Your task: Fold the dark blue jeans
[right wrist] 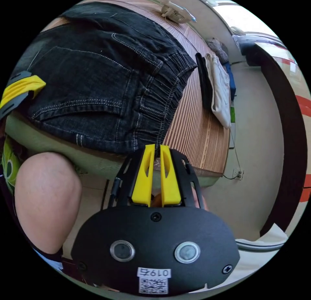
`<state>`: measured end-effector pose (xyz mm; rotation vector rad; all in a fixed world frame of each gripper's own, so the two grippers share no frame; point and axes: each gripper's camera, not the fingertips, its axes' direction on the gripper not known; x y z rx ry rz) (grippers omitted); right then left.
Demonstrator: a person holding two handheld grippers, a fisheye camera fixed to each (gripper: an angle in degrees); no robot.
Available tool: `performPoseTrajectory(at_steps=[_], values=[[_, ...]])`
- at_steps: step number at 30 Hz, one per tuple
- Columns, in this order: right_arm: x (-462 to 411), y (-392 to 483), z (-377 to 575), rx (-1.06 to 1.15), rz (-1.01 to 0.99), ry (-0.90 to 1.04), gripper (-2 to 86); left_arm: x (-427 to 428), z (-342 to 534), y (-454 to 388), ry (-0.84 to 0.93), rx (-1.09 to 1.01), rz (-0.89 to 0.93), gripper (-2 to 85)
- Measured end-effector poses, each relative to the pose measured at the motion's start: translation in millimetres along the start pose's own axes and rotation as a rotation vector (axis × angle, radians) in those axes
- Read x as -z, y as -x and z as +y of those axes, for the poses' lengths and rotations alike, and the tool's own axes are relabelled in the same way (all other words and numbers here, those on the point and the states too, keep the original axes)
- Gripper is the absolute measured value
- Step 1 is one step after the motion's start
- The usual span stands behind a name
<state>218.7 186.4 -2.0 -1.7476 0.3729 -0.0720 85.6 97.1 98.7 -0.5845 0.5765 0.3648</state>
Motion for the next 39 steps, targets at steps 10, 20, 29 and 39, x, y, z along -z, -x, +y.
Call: performPoseTrajectory(at_steps=[10, 20, 29, 39], values=[[77.1, 57.7, 32.6, -0.234, 0.039, -0.311, 3.0, 166.4, 103.3, 123.9, -0.151, 0.033, 0.028, 0.9], [98.7, 233.1, -22.6, -0.133, -0.393, -0.575, 9.4, 335.2, 290.4, 325.5, -0.157, 0.719, -0.414, 2.2], [51.2, 295.5, -28.1, -0.042, -0.303, -0.546, 9.4, 423.4, 419.0, 434.1, -0.175, 1.147, -0.39, 6.6], [14.2, 294.1, -30.8, -0.057, -0.425, -0.52, 8.8, 454.4, 453.0, 501.3, -0.115, 1.265, -0.387, 2.3]])
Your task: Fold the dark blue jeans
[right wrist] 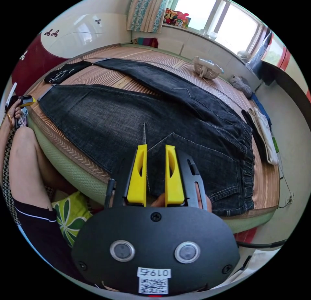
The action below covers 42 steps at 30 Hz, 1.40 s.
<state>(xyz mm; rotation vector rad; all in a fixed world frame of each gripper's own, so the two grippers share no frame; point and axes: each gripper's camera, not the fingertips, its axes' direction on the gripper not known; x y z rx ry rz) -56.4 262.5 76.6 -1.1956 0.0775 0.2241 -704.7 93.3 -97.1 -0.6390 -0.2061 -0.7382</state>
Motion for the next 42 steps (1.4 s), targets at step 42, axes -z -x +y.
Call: performPoseTrajectory(at_steps=[42], values=[[-40.3, -73.0, 13.4, 0.018, -0.187, 0.037, 5.8, 50.1, -101.2, 174.7, 0.015, 0.154, 0.449, 2.4]])
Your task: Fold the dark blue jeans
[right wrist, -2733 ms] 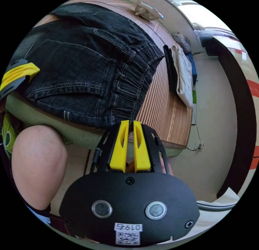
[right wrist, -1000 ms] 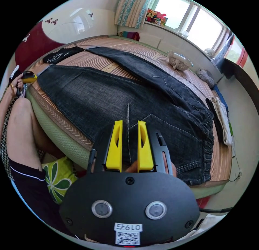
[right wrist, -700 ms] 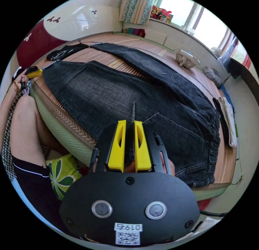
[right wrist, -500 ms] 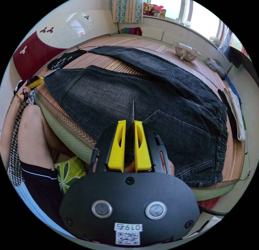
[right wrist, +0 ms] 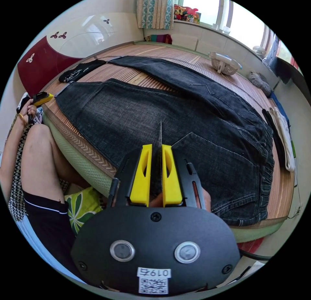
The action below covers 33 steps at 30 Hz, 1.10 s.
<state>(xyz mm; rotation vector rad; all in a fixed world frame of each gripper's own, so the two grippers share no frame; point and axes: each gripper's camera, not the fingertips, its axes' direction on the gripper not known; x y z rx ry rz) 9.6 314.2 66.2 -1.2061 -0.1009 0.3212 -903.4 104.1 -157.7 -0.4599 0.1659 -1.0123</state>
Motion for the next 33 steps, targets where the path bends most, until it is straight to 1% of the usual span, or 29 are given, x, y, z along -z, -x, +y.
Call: performPoseTrajectory(at_steps=[4, 7, 9, 11, 16, 20, 23, 25, 27, 30, 33], values=[[3.2, -4.9, 0.2, -0.003, 0.0, -0.002, 5.8, -0.8, -3.0, -0.4, -0.01, -0.02, -0.002, 5.8], [6.1, -8.5, 0.0, -0.005, 0.0, -0.003, 5.8, -6.4, -8.0, -0.1, 0.0, 0.021, -0.022, 11.0], [8.6, -11.4, -0.2, -0.008, -0.001, -0.004, 5.8, -9.7, -11.4, 0.9, -0.003, 0.077, 0.043, 13.9], [10.4, -13.3, -0.4, -0.009, -0.001, -0.005, 5.9, -13.5, -13.7, 0.9, -0.004, 0.117, 0.082, 15.0], [15.5, -16.6, -1.1, -0.004, 0.003, -0.005, 5.8, -26.5, -16.5, -2.1, -0.027, 0.187, 0.127, 15.0], [20.2, -20.5, -1.7, -0.008, -0.001, -0.005, 5.8, -39.4, -16.1, -9.3, -0.023, 0.211, 0.103, 11.2], [23.8, -24.9, -2.2, -0.021, -0.01, -0.005, 5.8, -44.5, -11.1, -20.2, -0.02, 0.173, 0.045, 5.9], [26.0, -27.1, -2.7, -0.025, -0.013, -0.004, 5.6, -42.9, -6.4, -32.7, -0.037, 0.129, -0.002, 4.5], [29.0, -28.9, -3.4, -0.024, -0.016, -0.002, 5.4, -42.1, -0.6, -58.3, -0.036, 0.022, -0.147, 3.4], [32.8, -30.8, -4.0, -0.02, -0.023, 0.0, 5.2, -50.8, 9.6, -85.5, -0.011, -0.096, -0.31, 2.8], [36.9, -35.1, -4.4, -0.03, -0.038, 0.007, 4.3, -63.5, 21.3, -95.8, 0.004, -0.113, -0.381, 2.7]])
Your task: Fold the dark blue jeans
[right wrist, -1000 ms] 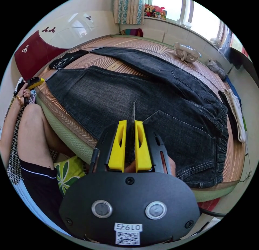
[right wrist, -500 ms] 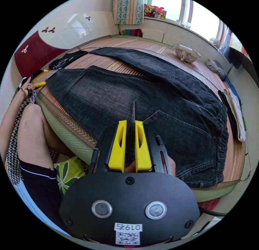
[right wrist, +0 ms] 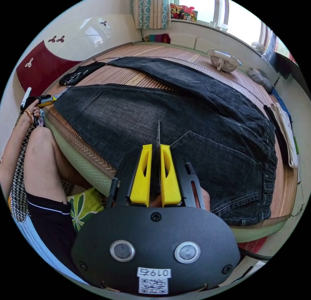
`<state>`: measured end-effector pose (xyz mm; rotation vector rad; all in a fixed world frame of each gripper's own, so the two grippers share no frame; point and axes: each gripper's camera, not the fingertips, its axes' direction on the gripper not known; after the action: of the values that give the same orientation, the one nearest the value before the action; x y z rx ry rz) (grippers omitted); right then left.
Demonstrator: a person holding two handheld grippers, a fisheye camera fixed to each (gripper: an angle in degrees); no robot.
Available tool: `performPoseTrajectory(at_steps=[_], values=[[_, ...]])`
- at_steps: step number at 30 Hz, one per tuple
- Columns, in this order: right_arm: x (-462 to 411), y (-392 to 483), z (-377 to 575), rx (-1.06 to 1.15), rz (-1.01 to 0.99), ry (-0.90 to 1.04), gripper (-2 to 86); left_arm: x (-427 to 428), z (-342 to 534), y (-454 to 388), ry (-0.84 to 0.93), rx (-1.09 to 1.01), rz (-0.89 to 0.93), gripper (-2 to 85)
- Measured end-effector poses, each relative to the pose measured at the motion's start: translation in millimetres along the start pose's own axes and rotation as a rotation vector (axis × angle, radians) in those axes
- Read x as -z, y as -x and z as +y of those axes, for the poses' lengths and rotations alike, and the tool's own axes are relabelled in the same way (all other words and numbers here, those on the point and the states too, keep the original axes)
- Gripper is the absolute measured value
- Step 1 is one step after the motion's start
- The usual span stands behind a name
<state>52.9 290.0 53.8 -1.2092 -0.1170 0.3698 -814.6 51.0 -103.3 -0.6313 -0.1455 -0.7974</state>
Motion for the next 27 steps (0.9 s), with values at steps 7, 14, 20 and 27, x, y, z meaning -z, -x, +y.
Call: performPoseTrajectory(at_steps=[7, 14, 20, 27], values=[[9.4, 0.1, 0.6, 0.017, -0.018, 0.009, 1.4, -9.5, 19.6, -51.7, -0.007, -0.142, -0.18, 3.6], [18.9, 20.0, 0.6, 0.09, 0.083, 0.007, 1.8, 7.9, 36.8, -82.0, -0.057, -0.185, -0.226, 6.9], [41.3, 10.7, 3.7, 0.032, 0.051, -0.027, 1.7, 21.2, 66.9, -144.8, -0.132, -0.339, 0.099, 5.1], [69.3, -17.3, 16.8, -0.119, 0.135, -0.072, 0.1, -48.7, 97.2, -220.7, 0.065, -0.457, 0.043, 1.7]])
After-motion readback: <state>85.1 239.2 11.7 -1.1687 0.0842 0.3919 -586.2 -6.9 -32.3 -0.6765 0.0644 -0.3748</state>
